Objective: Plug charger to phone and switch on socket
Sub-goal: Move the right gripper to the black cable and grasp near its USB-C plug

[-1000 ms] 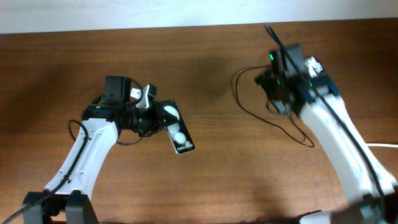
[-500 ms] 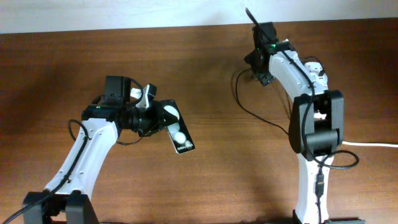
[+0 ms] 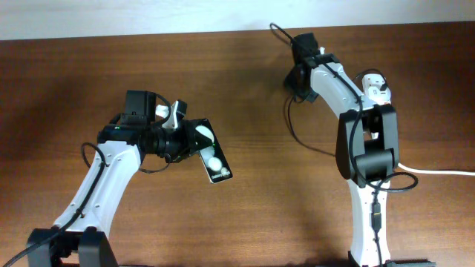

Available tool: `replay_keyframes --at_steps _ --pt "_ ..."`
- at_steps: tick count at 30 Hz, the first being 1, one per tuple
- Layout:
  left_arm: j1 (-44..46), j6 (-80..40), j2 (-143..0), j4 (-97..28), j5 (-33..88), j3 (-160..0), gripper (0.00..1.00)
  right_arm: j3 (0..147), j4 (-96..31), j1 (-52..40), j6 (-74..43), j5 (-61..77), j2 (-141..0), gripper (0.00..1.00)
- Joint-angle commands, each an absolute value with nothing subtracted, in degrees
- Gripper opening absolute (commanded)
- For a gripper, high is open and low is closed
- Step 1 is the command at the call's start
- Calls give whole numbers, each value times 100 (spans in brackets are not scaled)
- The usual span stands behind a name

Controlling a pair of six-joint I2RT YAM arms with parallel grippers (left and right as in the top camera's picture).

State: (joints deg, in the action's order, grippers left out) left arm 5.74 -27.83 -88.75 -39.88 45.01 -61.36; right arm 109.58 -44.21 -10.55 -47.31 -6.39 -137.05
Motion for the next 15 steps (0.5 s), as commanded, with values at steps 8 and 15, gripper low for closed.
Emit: replay_keyframes --at_steps 8,15 --pt "548 -2670 -8877 -3979 4650 -6180 0 10807 -6897 -2709 -3599 -62 -13928 92" --pt "548 -2668 -8875 -4134 4652 -6180 2 10805 -6252 -2504 -3601 -648 -13928 80"
